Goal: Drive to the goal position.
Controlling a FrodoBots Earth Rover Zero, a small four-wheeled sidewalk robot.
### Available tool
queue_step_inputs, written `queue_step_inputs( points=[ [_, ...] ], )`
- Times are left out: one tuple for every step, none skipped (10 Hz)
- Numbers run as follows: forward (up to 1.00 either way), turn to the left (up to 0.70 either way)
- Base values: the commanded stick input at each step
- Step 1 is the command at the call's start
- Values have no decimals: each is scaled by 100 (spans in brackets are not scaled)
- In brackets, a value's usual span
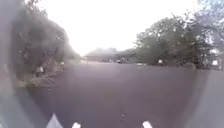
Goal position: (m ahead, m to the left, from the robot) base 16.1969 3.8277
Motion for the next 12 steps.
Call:
queue_step_inputs(
  points=[
    [70,0],
    [70,0],
    [70,0],
    [70,0],
    [70,0],
    [70,0],
    [70,0],
    [70,0],
    [70,0],
    [70,0],
    [70,0],
    [70,0]
  ],
)
